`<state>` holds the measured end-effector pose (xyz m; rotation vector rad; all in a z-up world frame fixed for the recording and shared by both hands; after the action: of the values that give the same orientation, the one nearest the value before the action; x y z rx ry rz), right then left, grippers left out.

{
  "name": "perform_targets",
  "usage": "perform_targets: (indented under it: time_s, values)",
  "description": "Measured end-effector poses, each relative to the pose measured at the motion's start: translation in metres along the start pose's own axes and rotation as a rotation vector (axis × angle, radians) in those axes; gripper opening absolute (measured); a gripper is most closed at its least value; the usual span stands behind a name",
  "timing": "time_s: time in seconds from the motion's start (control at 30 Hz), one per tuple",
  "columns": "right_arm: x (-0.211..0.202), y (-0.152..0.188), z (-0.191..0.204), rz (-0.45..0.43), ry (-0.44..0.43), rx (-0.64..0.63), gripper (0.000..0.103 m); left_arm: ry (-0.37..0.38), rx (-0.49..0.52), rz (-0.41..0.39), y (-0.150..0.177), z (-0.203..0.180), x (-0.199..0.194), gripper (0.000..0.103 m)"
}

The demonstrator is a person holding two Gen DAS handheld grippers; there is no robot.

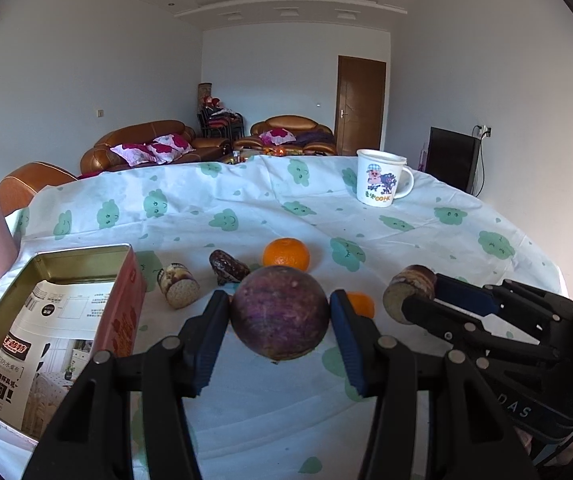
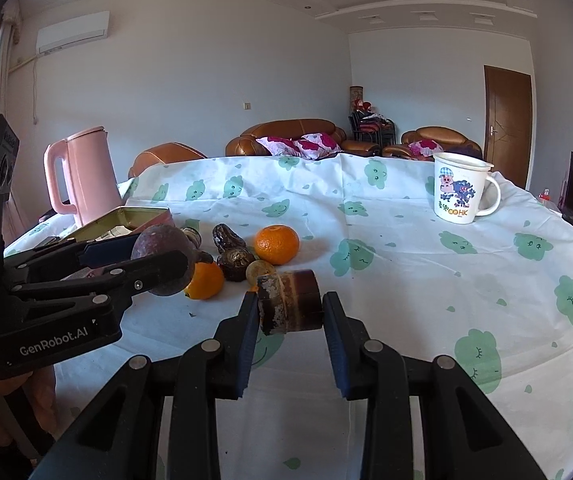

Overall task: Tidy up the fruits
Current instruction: 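Carry the cake roll with the right tool while the left tool carries the purple fruit over the tin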

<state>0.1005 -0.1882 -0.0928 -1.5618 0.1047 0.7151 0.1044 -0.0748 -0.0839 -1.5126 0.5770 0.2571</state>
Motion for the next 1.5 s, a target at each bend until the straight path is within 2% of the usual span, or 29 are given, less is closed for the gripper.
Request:
perform_targets:
  time_s: [0.5, 1.0, 1.5]
  values:
    - [0.004, -0.04, 0.043, -0.035, -0.069, -0.088, 0.034, -0.081, -0.036, -0.083, -0.012, 0.04, -0.031, 0.054]
    - [0.015, -0.075, 0.1, -0.058, -0.147, -0.186, 0.034, -0.16, -0.096, -0.1, -0.014, 0.089, -0.049, 0.054]
    - [0.041, -0.089, 0.147, -0.032, -0.21, -0.23, 0.034, -0.218, -0.136, -0.097, -0.013, 0.137, -0.056, 0.054]
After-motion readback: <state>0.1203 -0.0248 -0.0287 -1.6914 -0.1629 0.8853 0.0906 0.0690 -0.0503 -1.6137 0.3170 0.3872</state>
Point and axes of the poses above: each gripper's, at about its wrist camera, not at the fingertips, and x roughly the way its jaws point, z to its left, y to its underside, the point moved 7 cm from there along x, roughly the way its jaws point, and after that the axes turned 2 degrees about z, right-handed, at the moved point
